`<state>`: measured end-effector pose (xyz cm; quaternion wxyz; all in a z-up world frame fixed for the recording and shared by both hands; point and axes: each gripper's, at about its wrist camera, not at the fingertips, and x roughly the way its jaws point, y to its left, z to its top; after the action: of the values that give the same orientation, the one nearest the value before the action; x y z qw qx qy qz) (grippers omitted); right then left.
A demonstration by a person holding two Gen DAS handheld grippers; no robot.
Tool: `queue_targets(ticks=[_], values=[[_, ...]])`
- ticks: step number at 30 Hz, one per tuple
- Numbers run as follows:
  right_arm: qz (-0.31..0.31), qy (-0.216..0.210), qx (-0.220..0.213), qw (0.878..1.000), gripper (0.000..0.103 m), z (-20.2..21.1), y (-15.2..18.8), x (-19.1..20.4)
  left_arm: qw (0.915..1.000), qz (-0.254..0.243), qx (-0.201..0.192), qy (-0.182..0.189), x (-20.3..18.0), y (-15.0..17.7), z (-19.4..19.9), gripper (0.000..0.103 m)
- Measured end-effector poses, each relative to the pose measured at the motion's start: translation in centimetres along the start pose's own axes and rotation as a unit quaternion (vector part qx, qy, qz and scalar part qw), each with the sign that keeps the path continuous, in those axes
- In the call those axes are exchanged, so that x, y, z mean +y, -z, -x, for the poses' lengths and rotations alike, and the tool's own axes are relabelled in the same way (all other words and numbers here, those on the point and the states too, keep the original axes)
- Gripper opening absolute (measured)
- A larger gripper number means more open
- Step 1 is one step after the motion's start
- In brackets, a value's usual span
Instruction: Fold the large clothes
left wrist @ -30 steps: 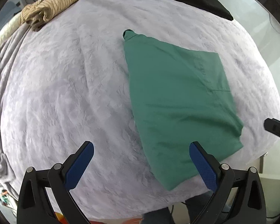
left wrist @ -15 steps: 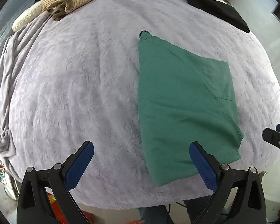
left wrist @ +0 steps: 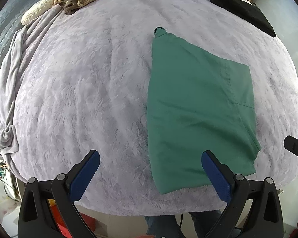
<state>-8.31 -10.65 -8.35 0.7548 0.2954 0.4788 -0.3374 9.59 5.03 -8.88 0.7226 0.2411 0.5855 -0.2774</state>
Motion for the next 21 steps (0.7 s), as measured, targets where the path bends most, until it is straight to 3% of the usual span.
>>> queue_targets(ticks=[12,21], values=[[-0.007,0.002,0.002,1.000,0.103,-0.49,0.87,0.19,1.0000,0.001,0.004,-0.008,0.07,0.37,-0.21,0.103],[0.001,0.004,0.002,1.000,0.103,-0.68,1.16,0.63,0.9997,0.000,-0.023,0.004,0.18,0.53,0.48,0.102]])
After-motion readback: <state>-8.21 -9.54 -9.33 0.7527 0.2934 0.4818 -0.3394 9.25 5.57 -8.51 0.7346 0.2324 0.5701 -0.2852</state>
